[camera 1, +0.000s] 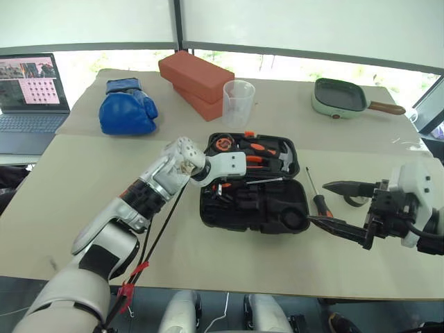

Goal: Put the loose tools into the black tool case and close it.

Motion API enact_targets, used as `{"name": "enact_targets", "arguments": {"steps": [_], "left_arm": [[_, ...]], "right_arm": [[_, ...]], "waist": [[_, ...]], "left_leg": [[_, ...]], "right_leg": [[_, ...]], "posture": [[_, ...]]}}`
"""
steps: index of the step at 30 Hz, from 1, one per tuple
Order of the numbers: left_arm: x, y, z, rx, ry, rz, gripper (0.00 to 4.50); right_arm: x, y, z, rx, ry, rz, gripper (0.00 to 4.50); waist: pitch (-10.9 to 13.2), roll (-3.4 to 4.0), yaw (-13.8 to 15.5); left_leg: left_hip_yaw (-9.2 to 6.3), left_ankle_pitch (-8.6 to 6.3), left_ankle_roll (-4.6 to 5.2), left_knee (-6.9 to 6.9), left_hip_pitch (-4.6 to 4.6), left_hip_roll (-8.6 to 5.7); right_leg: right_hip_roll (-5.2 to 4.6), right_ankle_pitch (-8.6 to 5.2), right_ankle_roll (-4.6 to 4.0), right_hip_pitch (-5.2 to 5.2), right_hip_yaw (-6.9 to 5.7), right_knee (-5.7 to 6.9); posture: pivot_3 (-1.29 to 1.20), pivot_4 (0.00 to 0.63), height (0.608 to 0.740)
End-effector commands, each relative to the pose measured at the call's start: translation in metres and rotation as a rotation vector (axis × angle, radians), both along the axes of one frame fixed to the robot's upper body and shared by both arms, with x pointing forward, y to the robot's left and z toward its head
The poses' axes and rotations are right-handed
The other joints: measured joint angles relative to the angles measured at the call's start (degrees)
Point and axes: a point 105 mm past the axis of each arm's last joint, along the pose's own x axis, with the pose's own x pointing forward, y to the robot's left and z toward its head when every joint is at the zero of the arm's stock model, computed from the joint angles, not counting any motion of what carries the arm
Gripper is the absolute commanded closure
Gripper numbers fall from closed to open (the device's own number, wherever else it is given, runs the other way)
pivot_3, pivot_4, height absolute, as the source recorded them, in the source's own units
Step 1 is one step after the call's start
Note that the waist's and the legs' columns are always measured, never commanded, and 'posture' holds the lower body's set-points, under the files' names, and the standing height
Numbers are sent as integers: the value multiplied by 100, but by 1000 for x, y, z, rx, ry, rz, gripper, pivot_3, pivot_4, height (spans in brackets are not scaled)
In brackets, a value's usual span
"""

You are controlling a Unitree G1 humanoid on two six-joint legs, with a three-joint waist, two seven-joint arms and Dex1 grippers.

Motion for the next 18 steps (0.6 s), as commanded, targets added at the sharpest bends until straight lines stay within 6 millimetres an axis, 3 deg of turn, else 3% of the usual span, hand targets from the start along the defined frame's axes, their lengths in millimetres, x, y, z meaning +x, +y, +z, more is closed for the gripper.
{"name": "enact_targets", "arguments": {"steps": [1, 3, 11, 18], "left_arm": [[3, -6, 45, -65, -101, -21, 901], [6, -6, 50, -71, -122, -22, 1373], [20, -10, 41, -65, -158, -48, 4340], [16, -12, 20, -31, -102, -94, 4430]], "right_arm": [[1, 2, 7, 2, -44, 7, 0], [1, 3, 7, 2, -44, 8, 0], [4, 6, 7, 7, -50, 15, 0], [5, 8, 5, 7, -53, 14, 0]], "waist": [[0, 0, 0], [0, 0, 0], [0, 0, 0], [0, 1, -5]], "left_leg": [[0, 0, 0, 0, -1, 0], [0, 0, 0, 0, -2, 0], [0, 0, 1, 0, -1, -1], [1, 0, 1, 0, -3, -1]], "right_leg": [[0, 0, 0, -1, 0, 0], [0, 0, 0, -1, 0, -2], [1, 0, 0, -1, 0, -2], [0, 0, 0, -2, 0, -3]], "posture": [[0, 150, 738], [0, 150, 738], [0, 150, 738], [0, 150, 738]]}}
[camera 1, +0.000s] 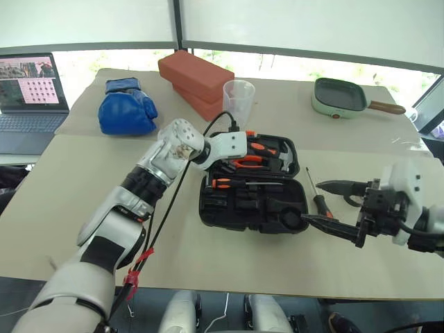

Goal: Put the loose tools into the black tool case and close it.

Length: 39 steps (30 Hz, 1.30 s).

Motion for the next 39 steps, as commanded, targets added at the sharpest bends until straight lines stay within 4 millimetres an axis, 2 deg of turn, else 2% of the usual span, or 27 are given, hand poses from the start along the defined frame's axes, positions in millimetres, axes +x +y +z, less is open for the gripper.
{"name": "enact_targets", "arguments": {"steps": [1, 9, 14, 17, 21, 25, 28, 29, 31, 32, 35, 36, 37, 39], "left_arm": [[-4, -3, -2, 32, -4, -42, 4430], [-7, -3, -24, 95, 8, -69, 4430], [-12, -1, -47, 160, -5, -102, 4430], [-11, -1, -50, 172, -26, -108, 4430], [-5, -6, -37, 100, -52, -80, 4430], [1, -3, 12, -193, -27, -9, 4430], [-3, 12, 41, -369, 39, 19, 3809], [-8, 26, 46, -394, 65, 42, 3403], [-24, 52, 53, -436, 140, 56, 2738], [-38, 61, 56, -464, 202, 22, 2334], [-69, 69, 68, -535, 284, -53, 1164], [-80, 70, 74, -574, 297, -86, 945], [-89, 71, 79, -604, 313, -114, 468], [-103, 73, 84, -645, 340, -137, 79]], "right_arm": [[0, 0, 9, 0, -56, -1, 0], [-1, -1, 6, -1, -46, -16, 0], [1, -2, 5, 1, -46, -23, 0], [2, -2, 5, 4, -47, -26, 0], [5, -6, 2, -11, -46, -59, 0], [3, -23, -9, -30, -22, -174, 0], [-4, -39, -17, -21, 5, -270, 0], [-10, -50, -21, -10, 23, -336, 0], [-25, -71, -32, 18, 67, -476, 0], [-35, -77, -37, 26, 89, -531, 0], [-56, -77, -46, 34, 131, -593, 0], [-61, -76, -50, 39, 145, -614, 0], [-64, -75, -53, 43, 157, -632, 0], [-67, -72, -60, 41, 173, -652, 0]], "waist": [[0, 0, -3], [0, 0, 8], [-9, 10, 9], [-17, 11, 23], [-26, 12, 47], [-25, 10, 54], [-25, 11, 23], [-25, 11, 7], [-29, 17, -13], [-34, 26, -28], [-43, 43, -42], [-42, 43, -35], [-42, 42, -23], [-42, 41, -12]], "left_leg": [[0, 0, 0, 0, 0, 0], [0, 0, 0, 0, 1, -1], [0, -1, 1, 1, 7, 0], [-1, -1, 1, 1, 11, 0], [-1, -1, 1, 2, 16, -1], [-1, 1, 3, 6, 7, -1], [-3, 1, 4, 7, -11, 2], [-4, 1, 4, 7, -12, 3], [-4, 1, 3, 6, -11, 6], [-5, 1, 3, 2, -5, 10], [-3, 2, 1, -11, 3, 17], [-3, 2, 1, -10, 5, 18], [-3, 2, 2, -5, 4, 17], [-6, 6, 8, 8, 12, 16]], "right_leg": [[0, 0, 0, 0, 0, 0], [-1, 0, 1, 3, 0, 0], [-1, 1, 1, 11, 0, -1], [-1, 1, 1, 16, 1, 0], [-1, 1, 1, 22, 1, 1], [-1, 2, 3, 12, 1, 3], [0, 2, 3, -8, 1, 6], [0, 2, 3, -9, 1, 7], [1, 1, 3, -7, 0, 5], [3, 0, 2, -4, 1, 5], [-1, -5, 1, -2, 3, 6], [-2, -6, 2, 1, 3, 8], [-5, -5, 3, 3, 3, 7], [-5, -1, 6, 20, 3, 11]], "posture": [[0, 150, 738], [0, 150, 738], [0, 150, 738], [0, 150, 738], [0, 150, 738], [0, 150, 738], [0, 150, 738], [0, 150, 738], [0, 150, 738], [0, 150, 738], [0, 150, 738], [0, 150, 738], [0, 150, 738], [0, 150, 738]]}}
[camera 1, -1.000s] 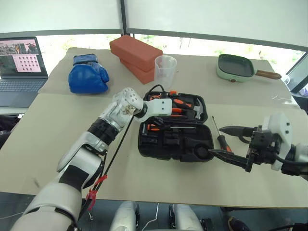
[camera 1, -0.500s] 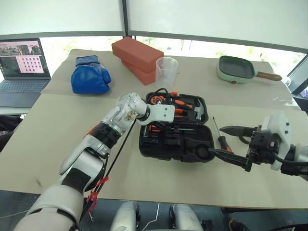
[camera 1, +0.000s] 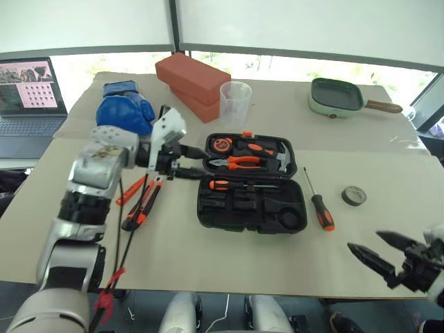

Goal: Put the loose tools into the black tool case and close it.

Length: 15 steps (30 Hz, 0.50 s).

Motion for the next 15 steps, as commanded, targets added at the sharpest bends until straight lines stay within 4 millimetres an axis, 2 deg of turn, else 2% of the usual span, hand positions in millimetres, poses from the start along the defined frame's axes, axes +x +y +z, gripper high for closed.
{"name": "enact_targets", "arguments": {"steps": [1, 3, 7, 11, 15], "left_arm": [[-28, 0, 25, -86, -28, -70, 79], [-37, 0, 25, -93, -17, -75, 79], [-50, -1, 20, -68, -17, -83, 79], [-50, -5, 15, -50, -40, -65, 79], [-48, -10, 15, -53, -59, -54, 79]], "right_arm": [[-1, 5, -1, -17, -15, -32, 0], [5, 5, -4, -7, -22, -60, 0], [30, 2, -15, -13, -42, -104, 0], [61, 2, -24, -3, -61, -119, 0], [87, 9, -32, 35, -68, -107, 0]], "waist": [[0, 0, 0], [0, 1, -13], [0, 0, -62], [0, 0, -72], [1, -1, -68]], "left_leg": [[0, 3, 1, 0, 4, 0], [3, 4, 0, 0, 25, 0], [6, 4, -2, -15, 76, -3], [7, 5, -3, -25, 87, -10], [8, 5, -3, -25, 86, -14]], "right_leg": [[0, 1, 0, 3, 1, 0], [2, 1, -2, 17, 7, 2], [5, -4, -10, 60, 11, -4], [7, -6, -13, 68, 11, -8], [6, -5, -13, 69, 12, -11]], "posture": [[0, 150, 738], [0, 150, 738], [0, 150, 738], [0, 150, 738], [0, 150, 738]]}}
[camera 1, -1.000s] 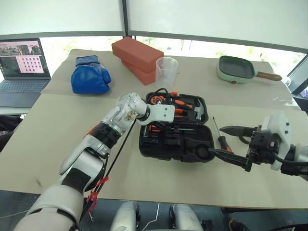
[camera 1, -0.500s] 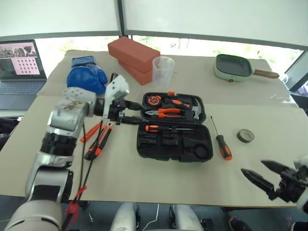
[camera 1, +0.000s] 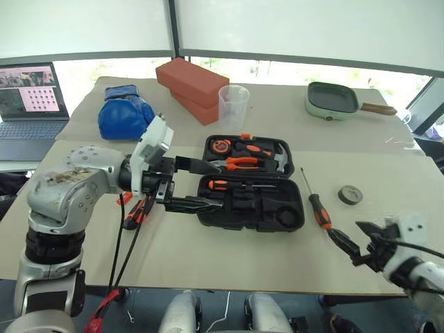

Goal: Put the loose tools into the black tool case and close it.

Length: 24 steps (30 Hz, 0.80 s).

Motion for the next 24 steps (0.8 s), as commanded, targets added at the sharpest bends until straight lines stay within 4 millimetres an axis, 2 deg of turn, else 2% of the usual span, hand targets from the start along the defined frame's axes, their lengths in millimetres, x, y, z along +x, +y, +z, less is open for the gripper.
{"name": "enact_targets", "arguments": {"steps": [1, 4, 7, 9, 15, 18, 20, 22, 24], "left_arm": [[0, -7, 9, -14, -71, -3, 79], [3, -9, 11, -15, -94, 15, 79], [4, -9, 10, -12, -98, 23, 0], [6, -8, 10, -10, -102, 36, 0], [10, 5, 3, 30, -101, 87, 0], [10, 14, -1, 53, -100, 127, 0], [4, 22, -5, 69, -70, 139, 0], [-1, 27, -8, 81, -50, 139, 0], [-8, 30, -14, 110, -37, 135, 0]], "right_arm": [[19, 6, -6, -3, -23, 10, 0], [30, 11, -22, -5, 1, 14, 0], [34, 8, -30, -17, 1, -18, 718], [34, 7, -32, -20, -9, -29, 1485], [22, 8, 0, 95, -144, -97, 3438], [18, 12, 25, 152, -219, -58, 3461], [19, 27, 47, 149, -272, 91, 3461], [19, 38, 56, 139, -282, 203, 3461], [22, 63, 66, 77, -262, 456, 3461]], "waist": [[0, 0, 14], [0, 0, 14], [0, 0, 9], [0, -1, -2], [0, 0, -11], [2, 2, -27], [2, 2, -55], [3, 4, -86], [4, 4, -96]], "left_leg": [[0, 0, 0, 0, 0, 0], [-1, 0, 0, -4, -4, -1], [0, 0, 0, -12, -2, -2], [2, 0, 0, -12, -2, -1], [1, 1, -3, -28, 3, 1], [2, 3, -5, -33, -1, 7], [4, 3, -5, -35, 1, 8], [8, 3, -5, -38, 5, 9], [5, 3, -5, -44, 7, 12]], "right_leg": [[0, 0, 0, 0, 0, 0], [2, 0, 0, -1, -2, -3], [1, -1, 1, -3, -1, -5], [1, -1, 1, -2, -1, -7], [1, -2, -1, -4, -1, -5], [-1, -3, -2, -11, 1, -6], [-2, -3, -2, -12, 4, -5], [-1, -2, -2, -12, 8, -6], [2, -5, -6, -11, 3, -6]], "posture": [[0, 150, 738], [0, 150, 738], [0, 150, 738], [0, 150, 738], [0, 150, 738], [0, 150, 738], [0, 150, 738], [0, 150, 738], [0, 150, 738]]}}
